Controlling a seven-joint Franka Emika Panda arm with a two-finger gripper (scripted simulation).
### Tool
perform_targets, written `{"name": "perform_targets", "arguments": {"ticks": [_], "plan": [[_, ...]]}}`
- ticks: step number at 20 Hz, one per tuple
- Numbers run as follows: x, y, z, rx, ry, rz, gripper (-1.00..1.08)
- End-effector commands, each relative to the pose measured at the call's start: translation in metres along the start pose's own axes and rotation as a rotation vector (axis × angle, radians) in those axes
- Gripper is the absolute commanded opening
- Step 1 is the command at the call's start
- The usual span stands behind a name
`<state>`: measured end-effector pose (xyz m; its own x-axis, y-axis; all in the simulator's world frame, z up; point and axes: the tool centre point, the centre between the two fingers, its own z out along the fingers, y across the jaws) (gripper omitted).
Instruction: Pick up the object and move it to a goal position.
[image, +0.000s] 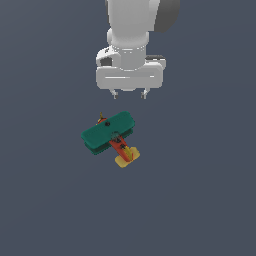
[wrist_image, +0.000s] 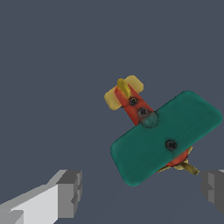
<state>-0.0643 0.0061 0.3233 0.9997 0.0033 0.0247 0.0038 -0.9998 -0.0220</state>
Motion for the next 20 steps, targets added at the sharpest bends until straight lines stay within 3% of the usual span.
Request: {"name": "perform_targets", "arguments": {"ticks": [1,11,20], "plan": [[0.000,0.000,0.000,0.000,0.000,0.000,0.28],[0.002,0.008,-0.005,0.017,0.009,0.007,0.28],[0.000,0.017,0.010,0.077,-0.031,0.027,0.28]]}}
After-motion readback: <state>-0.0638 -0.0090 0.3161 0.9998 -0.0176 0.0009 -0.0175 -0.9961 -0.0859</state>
